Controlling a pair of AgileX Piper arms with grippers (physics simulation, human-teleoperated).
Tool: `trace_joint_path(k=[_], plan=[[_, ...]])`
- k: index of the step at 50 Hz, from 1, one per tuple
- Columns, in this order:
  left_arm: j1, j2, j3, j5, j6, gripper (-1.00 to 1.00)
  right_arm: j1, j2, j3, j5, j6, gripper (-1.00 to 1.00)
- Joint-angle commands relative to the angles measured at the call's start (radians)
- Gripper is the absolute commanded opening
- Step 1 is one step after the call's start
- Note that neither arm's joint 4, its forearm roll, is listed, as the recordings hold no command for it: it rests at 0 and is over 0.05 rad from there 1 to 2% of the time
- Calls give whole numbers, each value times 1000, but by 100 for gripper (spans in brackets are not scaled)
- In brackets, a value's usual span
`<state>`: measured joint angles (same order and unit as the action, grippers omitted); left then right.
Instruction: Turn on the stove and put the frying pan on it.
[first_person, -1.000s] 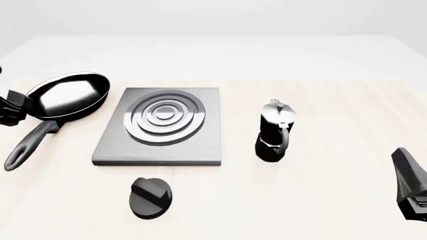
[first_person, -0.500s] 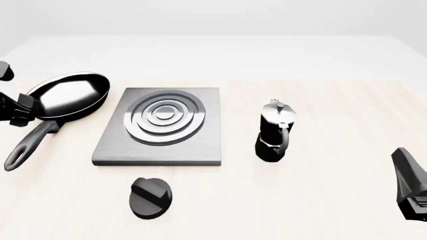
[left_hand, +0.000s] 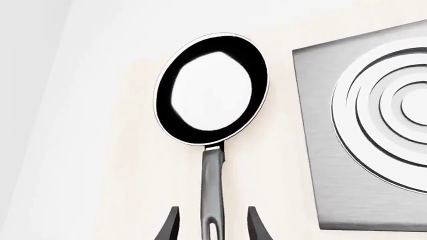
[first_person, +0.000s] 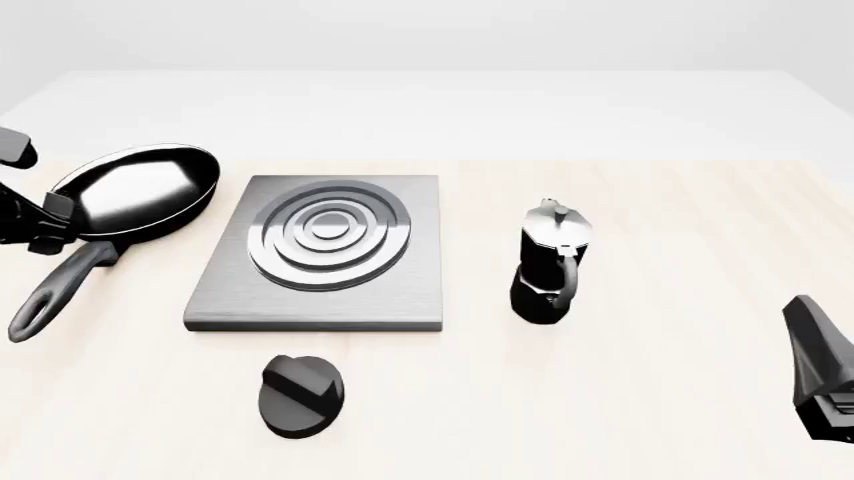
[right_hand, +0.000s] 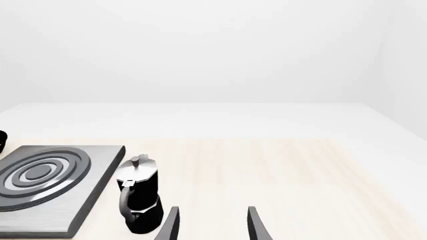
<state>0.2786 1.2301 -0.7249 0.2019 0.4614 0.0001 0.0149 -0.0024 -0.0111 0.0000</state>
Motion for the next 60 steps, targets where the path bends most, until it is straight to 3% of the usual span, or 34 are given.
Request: trace_joint_path(k=[1, 60], plan=[[8, 34, 16, -27, -4, 100, 0, 0, 0, 0, 0, 100], [42, 235, 43, -181, 0, 100, 3, -12, -2, 14, 0, 100]])
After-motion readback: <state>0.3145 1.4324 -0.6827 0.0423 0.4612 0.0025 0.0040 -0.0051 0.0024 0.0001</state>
